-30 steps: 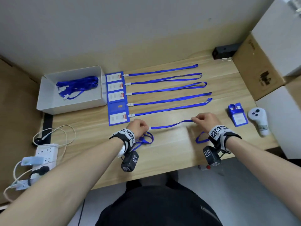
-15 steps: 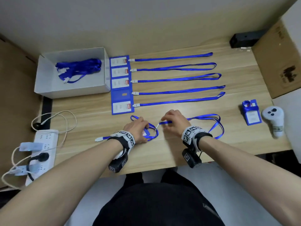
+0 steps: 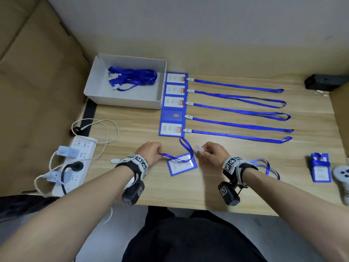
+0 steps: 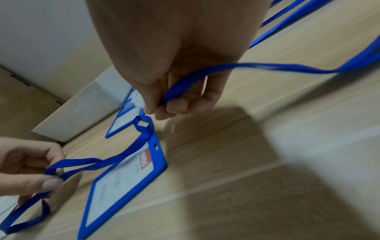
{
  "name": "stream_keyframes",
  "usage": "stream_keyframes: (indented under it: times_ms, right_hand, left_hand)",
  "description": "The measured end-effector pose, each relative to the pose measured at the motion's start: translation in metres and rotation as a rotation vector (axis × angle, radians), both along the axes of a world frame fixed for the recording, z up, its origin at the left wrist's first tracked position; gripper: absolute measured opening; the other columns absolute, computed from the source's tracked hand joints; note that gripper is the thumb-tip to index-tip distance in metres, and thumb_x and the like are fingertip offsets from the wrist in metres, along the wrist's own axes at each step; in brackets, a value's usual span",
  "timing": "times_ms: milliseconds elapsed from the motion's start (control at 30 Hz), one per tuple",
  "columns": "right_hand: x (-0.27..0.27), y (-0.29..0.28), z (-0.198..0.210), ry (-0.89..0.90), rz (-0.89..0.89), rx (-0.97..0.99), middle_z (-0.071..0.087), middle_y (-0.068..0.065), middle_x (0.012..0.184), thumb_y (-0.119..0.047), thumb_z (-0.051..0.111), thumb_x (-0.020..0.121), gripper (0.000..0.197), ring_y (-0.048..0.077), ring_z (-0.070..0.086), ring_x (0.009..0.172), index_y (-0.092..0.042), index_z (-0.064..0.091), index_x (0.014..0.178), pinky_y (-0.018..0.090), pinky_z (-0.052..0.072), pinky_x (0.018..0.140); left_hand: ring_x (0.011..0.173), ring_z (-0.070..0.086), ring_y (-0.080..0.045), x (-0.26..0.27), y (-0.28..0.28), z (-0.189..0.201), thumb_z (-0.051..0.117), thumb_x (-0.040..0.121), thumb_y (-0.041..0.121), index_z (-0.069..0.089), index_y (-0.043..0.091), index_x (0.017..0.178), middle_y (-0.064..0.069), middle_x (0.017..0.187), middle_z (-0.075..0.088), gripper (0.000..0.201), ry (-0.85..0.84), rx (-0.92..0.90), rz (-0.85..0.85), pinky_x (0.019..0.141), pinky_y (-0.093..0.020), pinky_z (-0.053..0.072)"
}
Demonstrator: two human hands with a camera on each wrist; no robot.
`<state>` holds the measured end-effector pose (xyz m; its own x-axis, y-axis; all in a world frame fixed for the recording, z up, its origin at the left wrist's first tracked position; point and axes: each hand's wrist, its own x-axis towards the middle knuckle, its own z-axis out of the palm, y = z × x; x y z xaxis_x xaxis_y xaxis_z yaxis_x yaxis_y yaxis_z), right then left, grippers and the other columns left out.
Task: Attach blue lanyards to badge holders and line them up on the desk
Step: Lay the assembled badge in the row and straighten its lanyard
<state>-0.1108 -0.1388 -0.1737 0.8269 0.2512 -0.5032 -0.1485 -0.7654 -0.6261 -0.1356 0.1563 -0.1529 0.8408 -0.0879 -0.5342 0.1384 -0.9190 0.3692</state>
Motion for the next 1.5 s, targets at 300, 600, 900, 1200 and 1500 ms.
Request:
stream_keyframes:
  times_ms: [300,600,900,1200,1500]
  right_hand:
    - [0.007,0.034,0.021,0.087,0.109,0.125,0.067,-0.004,0.063,-0.031,0.067,0.091,0.025,0.013,0.059,0.062,-0.022,0.065,0.068,0.037,0.052,0.070]
    - [0.013,0.031,0.061,0.012,0.006,0.156,0.071,-0.001,0.064,-0.024,0.076,0.085,0.016,0.008,0.055,0.054,-0.020,0.074,0.069,0.024,0.048,0.057]
    - [0.011,0.004,0.100,-0.167,0.050,0.052,0.068,-0.013,0.062,-0.032,0.077,0.082,0.009,-0.002,0.056,0.054,-0.024,0.078,0.081,0.017,0.045,0.056]
    - [0.003,-0.016,0.110,-0.234,-0.192,0.243,0.065,-0.006,0.064,-0.029,0.074,0.083,0.010,0.005,0.053,0.061,-0.019,0.073,0.083,0.022,0.044,0.062]
    - [0.008,-0.015,0.118,-0.138,-0.392,0.402,0.075,0.002,0.074,-0.024,0.079,0.080,0.005,0.010,0.064,0.072,-0.020,0.080,0.077,0.029,0.052,0.073]
  left_hand:
    - [0.084,0.058,-0.026,-0.020,0.093,0.015,0.060,0.077,0.014,0.043,0.025,0.069,-0.005,0.098,0.066,0.021,0.117,0.273,-0.044,0.067,-0.030,0.042]
    - [0.101,0.063,-0.021,0.024,0.008,0.055,0.051,0.087,0.026,0.065,0.026,0.103,0.007,0.105,0.067,0.021,-0.034,-0.025,0.000,0.087,-0.034,0.051]
    - [0.054,0.057,-0.016,0.047,-0.092,0.082,0.054,0.094,0.048,0.067,0.012,0.071,-0.001,0.055,0.062,0.044,0.149,-0.509,0.068,0.057,-0.027,0.046]
    - [0.068,0.063,-0.014,0.050,-0.117,0.087,0.063,0.094,0.021,0.068,0.008,0.090,-0.004,0.070,0.066,0.014,0.062,-0.720,0.180,0.059,-0.027,0.052]
    - [0.082,0.066,-0.011,0.051,-0.129,0.098,0.058,0.096,0.026,0.072,0.014,0.103,0.000,0.086,0.074,0.020,-0.014,-0.636,0.145,0.065,-0.026,0.056]
